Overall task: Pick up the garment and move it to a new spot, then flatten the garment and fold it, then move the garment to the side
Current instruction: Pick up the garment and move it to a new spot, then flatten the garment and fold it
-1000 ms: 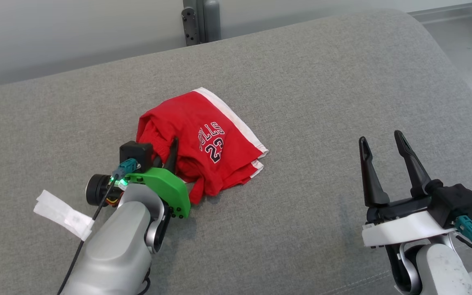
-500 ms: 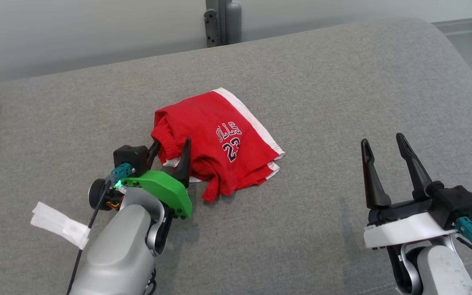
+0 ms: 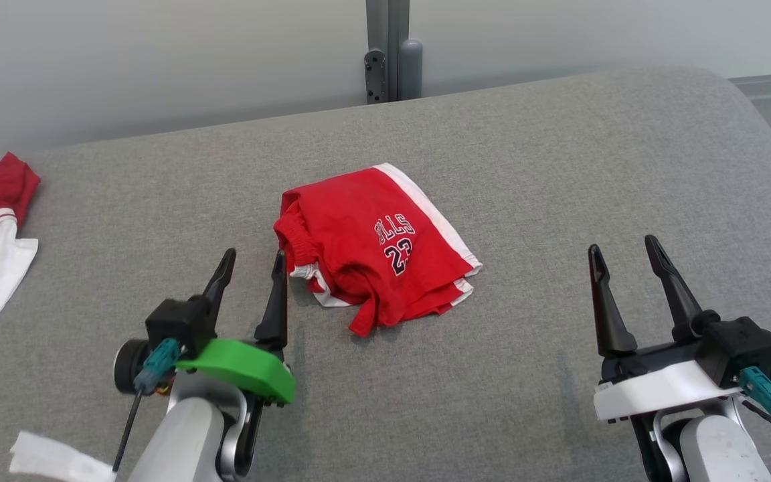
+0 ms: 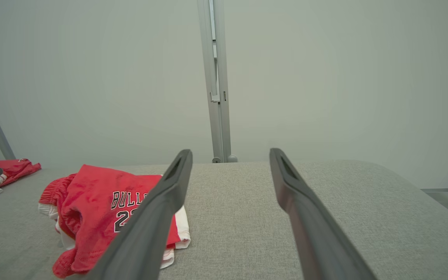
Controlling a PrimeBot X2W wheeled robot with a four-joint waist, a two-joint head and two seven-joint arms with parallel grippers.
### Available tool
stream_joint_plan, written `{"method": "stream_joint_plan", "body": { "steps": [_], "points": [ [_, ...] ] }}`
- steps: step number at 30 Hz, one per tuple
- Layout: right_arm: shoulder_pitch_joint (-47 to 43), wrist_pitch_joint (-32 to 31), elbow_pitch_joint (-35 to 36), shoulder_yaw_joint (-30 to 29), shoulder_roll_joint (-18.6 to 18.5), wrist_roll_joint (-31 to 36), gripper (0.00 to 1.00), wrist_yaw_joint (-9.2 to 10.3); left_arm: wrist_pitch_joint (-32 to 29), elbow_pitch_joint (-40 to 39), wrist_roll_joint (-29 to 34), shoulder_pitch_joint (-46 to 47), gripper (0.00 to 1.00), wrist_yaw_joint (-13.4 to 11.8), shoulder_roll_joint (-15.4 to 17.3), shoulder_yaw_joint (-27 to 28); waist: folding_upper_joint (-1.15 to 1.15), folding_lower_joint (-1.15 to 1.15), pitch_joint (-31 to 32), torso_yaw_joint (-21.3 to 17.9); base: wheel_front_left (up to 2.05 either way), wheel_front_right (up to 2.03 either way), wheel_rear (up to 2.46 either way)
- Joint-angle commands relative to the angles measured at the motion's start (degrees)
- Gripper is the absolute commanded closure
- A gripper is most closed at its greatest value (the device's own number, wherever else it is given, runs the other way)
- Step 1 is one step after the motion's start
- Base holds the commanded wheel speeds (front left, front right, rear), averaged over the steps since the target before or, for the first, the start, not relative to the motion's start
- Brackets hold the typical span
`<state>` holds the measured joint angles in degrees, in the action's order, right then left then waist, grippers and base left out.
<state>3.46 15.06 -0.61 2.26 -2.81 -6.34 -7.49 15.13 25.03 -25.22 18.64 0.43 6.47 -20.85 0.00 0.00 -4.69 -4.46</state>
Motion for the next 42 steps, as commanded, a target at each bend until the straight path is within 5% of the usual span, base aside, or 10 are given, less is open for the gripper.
{"method": "stream_joint_plan", "body": {
  "steps": [1, 13, 42],
  "points": [
    [-0.95, 0.18, -0.11, 0.09, -0.15, 0.12, 0.0, 0.0, 0.03, -1.93, 1.13, -2.72, 0.0, -0.47, 0.44, 1.19, 0.0, 0.0, 0.68, 0.43, 0.0, 0.0, 0.0],
    [-2.59, 0.18, -1.4, 0.25, -0.16, -1.86, 0.0, 0.0, 0.03, -14.53, 7.28, -17.23, 0.0, -2.07, -2.31, 11.04, 0.0, 0.0, 2.8, 2.72, 0.0, 0.0, 0.0],
    [-3.45, 0.18, -2.79, 0.7, -0.16, -1.87, 0.0, 0.0, 0.04, -15.18, 9.14, -19.49, 0.0, -1.91, -3.57, 12.62, 0.0, 0.0, 3.8, 3.65, 0.0, 0.0, 0.0]
  ]
}}
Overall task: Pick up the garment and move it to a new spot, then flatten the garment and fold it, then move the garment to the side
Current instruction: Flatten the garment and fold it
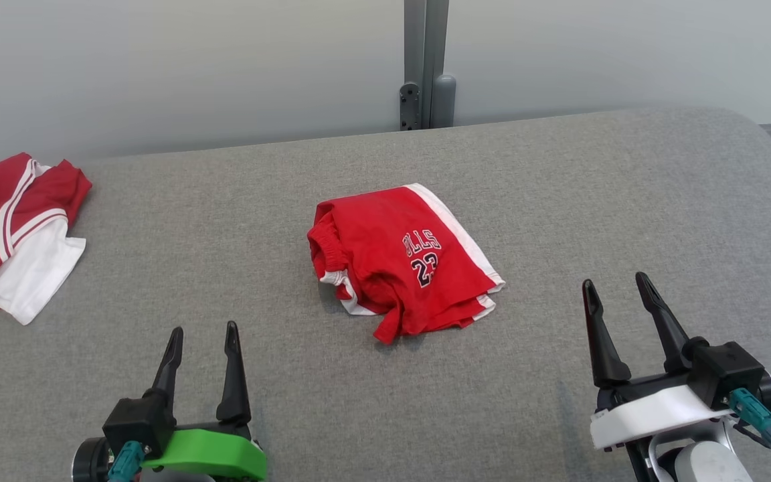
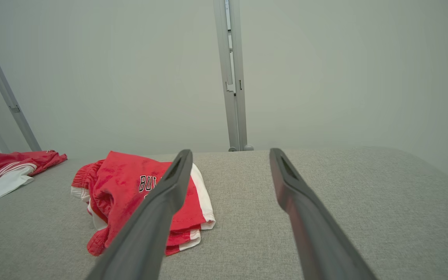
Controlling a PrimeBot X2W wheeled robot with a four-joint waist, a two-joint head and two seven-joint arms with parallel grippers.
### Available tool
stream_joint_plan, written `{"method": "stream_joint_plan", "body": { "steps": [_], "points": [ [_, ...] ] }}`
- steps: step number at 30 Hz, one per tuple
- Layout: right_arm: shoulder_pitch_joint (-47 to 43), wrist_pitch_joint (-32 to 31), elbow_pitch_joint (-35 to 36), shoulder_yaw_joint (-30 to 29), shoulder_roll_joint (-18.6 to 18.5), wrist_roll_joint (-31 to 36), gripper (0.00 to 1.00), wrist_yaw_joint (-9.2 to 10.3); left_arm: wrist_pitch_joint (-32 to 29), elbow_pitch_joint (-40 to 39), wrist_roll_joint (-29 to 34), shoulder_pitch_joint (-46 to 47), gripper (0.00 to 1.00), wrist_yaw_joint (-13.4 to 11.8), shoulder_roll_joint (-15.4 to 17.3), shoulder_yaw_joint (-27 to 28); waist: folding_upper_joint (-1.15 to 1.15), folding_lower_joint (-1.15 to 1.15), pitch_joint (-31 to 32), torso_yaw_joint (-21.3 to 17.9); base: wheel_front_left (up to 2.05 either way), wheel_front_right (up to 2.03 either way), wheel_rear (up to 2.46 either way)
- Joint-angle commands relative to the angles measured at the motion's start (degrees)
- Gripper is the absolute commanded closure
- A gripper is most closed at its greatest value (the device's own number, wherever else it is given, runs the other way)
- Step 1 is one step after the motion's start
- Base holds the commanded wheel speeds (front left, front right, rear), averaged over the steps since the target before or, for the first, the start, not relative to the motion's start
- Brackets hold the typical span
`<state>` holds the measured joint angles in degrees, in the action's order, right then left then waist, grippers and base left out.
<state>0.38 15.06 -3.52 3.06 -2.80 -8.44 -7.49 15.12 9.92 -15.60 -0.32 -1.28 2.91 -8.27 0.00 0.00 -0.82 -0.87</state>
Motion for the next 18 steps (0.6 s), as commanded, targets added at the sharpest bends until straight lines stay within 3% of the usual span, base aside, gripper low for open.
{"method": "stream_joint_plan", "body": {
  "steps": [1, 9, 18],
  "points": [
    [-0.35, 0.18, 0.06, -0.09, -0.17, 0.3, 0.0, 0.0, 0.05, -0.12, -0.47, -0.47, 0.0, -0.23, -0.01, 0.01, 0.0, 0.0, -0.16, 0.13, 0.0, 0.0, 0.0],
    [1.83, 0.18, -3.96, 5.28, -0.14, -0.35, 0.0, 0.0, 0.04, -0.64, 0.07, 1.15, 0.0, -0.04, 0.0, -0.96, 0.0, 0.0, -1.87, 2.58, 0.0, 0.0, 0.0],
    [10.16, 0.17, -17.48, 13.25, -0.2, -0.98, 0.0, 0.0, 0.05, -1.34, 0.12, 3.17, 0.0, -0.18, 0.01, -3.16, 0.0, 0.0, -5.51, 8.58, 0.0, 0.0, 0.0]
  ]
}}
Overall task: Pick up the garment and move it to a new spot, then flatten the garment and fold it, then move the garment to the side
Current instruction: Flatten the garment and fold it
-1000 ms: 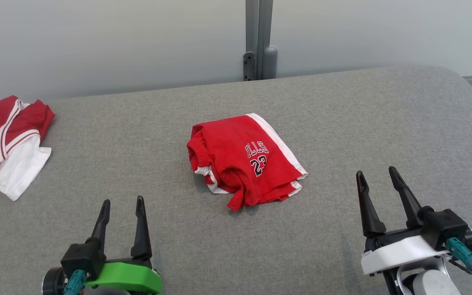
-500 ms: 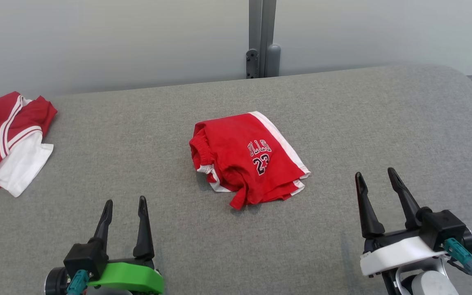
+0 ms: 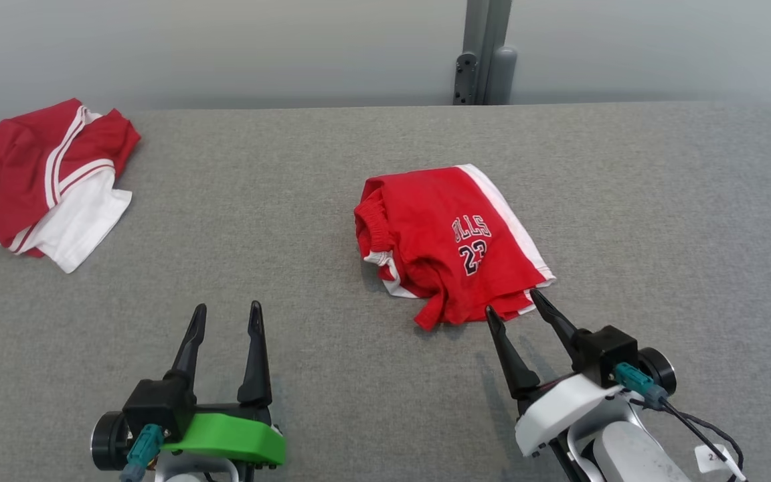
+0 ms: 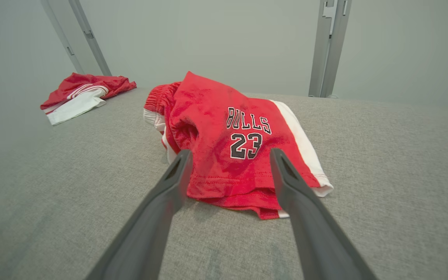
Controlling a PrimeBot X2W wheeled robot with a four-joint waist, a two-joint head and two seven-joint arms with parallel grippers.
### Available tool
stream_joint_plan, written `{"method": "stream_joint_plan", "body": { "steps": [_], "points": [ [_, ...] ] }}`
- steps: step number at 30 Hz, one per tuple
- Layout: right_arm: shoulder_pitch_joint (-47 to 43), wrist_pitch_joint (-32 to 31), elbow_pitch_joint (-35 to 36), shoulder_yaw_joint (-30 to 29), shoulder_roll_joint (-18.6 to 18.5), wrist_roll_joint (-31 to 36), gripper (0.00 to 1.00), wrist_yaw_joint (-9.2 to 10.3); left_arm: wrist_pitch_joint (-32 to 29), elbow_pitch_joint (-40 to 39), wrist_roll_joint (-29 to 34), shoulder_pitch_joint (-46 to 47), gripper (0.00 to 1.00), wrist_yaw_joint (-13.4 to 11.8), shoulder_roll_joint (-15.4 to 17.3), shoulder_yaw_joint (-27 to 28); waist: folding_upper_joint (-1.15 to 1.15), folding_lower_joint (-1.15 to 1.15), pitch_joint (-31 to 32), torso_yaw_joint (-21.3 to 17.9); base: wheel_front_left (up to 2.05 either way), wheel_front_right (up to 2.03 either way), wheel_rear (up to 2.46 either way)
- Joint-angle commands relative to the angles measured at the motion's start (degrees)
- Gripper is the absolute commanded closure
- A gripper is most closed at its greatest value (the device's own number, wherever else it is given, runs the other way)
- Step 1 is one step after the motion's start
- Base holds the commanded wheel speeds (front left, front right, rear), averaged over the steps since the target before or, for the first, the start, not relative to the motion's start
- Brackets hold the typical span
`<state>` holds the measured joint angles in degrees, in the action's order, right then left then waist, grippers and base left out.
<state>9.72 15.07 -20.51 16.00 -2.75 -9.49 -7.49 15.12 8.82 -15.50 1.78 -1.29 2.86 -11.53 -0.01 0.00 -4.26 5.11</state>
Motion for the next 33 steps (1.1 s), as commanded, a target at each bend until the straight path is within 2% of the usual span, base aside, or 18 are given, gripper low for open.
{"method": "stream_joint_plan", "body": {
  "steps": [1, 10, 11, 12, 13, 14, 15, 21, 28, 33],
  "points": [
    [1.78, 0.17, -2.01, 0.51, -0.25, -0.04, 0.0, 0.0, 0.04, -0.26, -0.07, 1.19, 0.0, -0.24, 0.06, -0.2, 0.01, 0.0, -2.51, 3.33, 0.0, 0.0, 0.0],
    [8.38, 0.17, -11.35, 0.7, -0.25, 1.4, 0.0, 0.0, 0.05, -0.56, -0.94, 2.28, 0.0, -0.51, 0.04, -1.51, 0.01, 0.0, -4.79, 8.14, 0.0, 0.0, 0.0],
    [8.64, 0.17, -12.15, 0.4, -0.28, 1.53, 0.16, 0.0, 0.04, -0.57, -0.97, 2.28, 0.0, -0.62, 0.05, -1.59, 0.01, 0.0, -4.84, 8.37, 0.0, 0.0, 0.0],
    [8.99, 0.17, -12.65, 0.21, -0.26, 1.73, 0.47, 0.0, 0.04, -0.56, -1.01, 2.27, 0.0, -0.75, 0.05, -1.62, 0.01, 0.0, -4.87, 8.52, 0.0, 0.0, 0.0],
    [9.51, 0.17, -13.05, -0.12, -0.26, 1.87, 0.59, 0.0, 0.04, -0.58, -1.02, 2.29, 0.0, -0.72, 0.05, -1.66, 0.01, 0.0, -4.91, 8.65, 0.0, 0.0, 0.0],
    [9.87, 0.17, -13.51, -0.56, -0.26, 2.04, 0.77, 0.0, 0.04, -0.62, -1.09, 2.3, 0.0, -0.82, 0.05, -1.54, 0.01, 0.0, -4.97, 8.72, 0.0, 0.0, 0.0],
    [10.05, 0.17, -14.0, -0.81, -0.26, 2.24, 1.0, 0.0, 0.04, -0.65, -1.18, 2.33, 0.0, -0.85, 0.05, -1.35, 0.01, 0.0, -5.02, 8.71, 0.0, 0.0, 0.0],
    [12.64, 0.17, -16.24, -1.82, -0.27, 3.53, 1.0, 0.0, 0.05, -0.86, -0.9, 2.57, 0.0, -0.95, 0.04, -0.32, 0.01, 0.0, -5.49, 7.55, 0.0, 0.0, 0.0],
    [14.88, 0.17, -12.81, -7.24, -0.25, 6.04, 1.0, 0.0, 0.05, -0.87, -0.91, 2.49, 0.0, -0.73, 0.05, -0.26, 0.01, 0.0, -5.63, 5.5, 0.0, 0.0, 0.0],
    [17.73, 0.17, -12.3, -11.64, -2.94, 9.36, 1.0, 0.01, 0.05, -0.63, -1.15, 2.85, 0.0, -0.53, 0.05, -0.6, 0.01, 0.0, -5.79, 4.55, 0.0, 0.0, 0.0]
  ]
}}
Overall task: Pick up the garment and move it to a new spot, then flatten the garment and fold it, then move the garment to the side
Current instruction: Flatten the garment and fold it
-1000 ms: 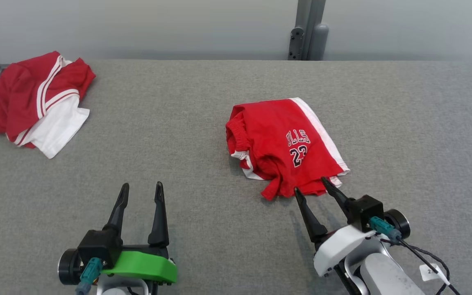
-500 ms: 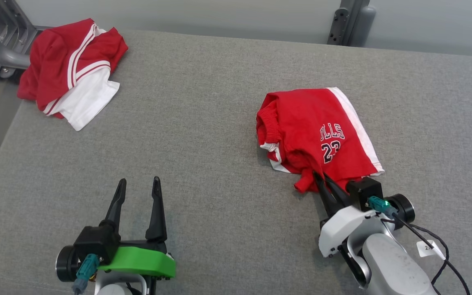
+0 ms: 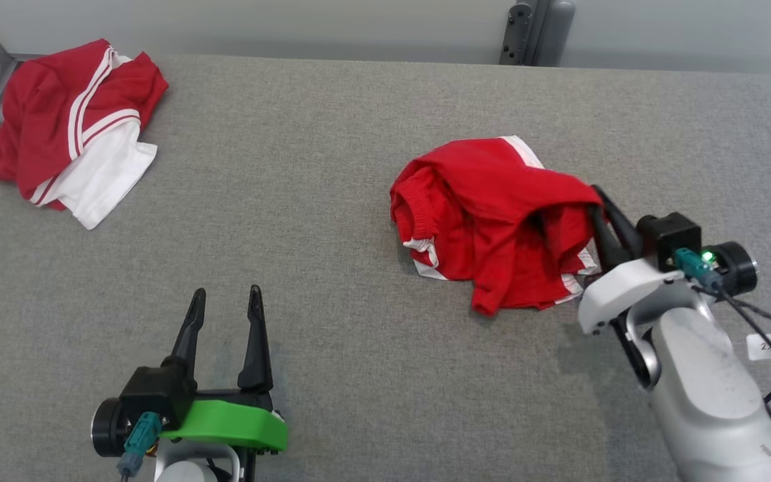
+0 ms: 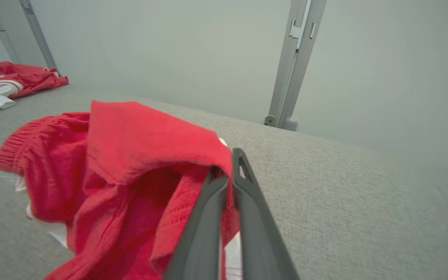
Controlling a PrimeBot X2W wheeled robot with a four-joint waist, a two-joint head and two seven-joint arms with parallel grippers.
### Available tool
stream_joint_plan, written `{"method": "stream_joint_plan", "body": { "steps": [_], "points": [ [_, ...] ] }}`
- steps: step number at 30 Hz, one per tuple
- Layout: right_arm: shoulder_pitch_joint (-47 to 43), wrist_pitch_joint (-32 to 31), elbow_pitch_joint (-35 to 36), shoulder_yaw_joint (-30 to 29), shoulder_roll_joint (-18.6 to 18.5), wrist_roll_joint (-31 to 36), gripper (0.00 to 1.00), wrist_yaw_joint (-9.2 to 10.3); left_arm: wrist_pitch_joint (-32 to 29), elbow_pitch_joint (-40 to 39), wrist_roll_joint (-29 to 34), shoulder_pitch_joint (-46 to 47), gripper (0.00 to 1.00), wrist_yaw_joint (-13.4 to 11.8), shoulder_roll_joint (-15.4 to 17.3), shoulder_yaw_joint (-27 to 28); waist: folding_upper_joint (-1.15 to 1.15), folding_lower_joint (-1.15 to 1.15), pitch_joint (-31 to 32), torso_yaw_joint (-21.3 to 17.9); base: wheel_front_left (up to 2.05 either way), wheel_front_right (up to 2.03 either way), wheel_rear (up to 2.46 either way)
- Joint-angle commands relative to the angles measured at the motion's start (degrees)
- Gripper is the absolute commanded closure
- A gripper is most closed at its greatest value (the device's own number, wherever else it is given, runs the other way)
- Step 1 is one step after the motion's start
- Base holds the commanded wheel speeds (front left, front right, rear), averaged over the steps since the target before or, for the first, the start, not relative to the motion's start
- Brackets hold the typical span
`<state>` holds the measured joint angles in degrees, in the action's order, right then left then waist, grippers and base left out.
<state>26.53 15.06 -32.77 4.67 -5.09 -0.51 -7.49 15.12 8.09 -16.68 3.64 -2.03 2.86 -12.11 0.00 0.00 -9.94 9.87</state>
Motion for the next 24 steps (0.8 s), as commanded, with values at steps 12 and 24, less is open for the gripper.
{"method": "stream_joint_plan", "body": {
  "steps": [12, 24],
  "points": [
    [16.3, -1.71, -17.14, -2.16, -13.38, 5.1, 1.0, 0.01, 0.04, 0.82, 0.16, 2.85, 0.0, 0.92, 0.06, -1.87, 0.0, 0.0, -3.31, 2.99, 0.0, 0.0, 0.0],
    [27.62, -0.32, -27.0, -2.37, -16.38, 7.68, 0.0, 0.01, 0.05, 1.0, 0.02, 4.13, 0.0, 0.59, 0.06, -2.35, 0.0, 0.0, -5.81, 3.82, 0.0, 0.0, 0.0]
  ]
}}
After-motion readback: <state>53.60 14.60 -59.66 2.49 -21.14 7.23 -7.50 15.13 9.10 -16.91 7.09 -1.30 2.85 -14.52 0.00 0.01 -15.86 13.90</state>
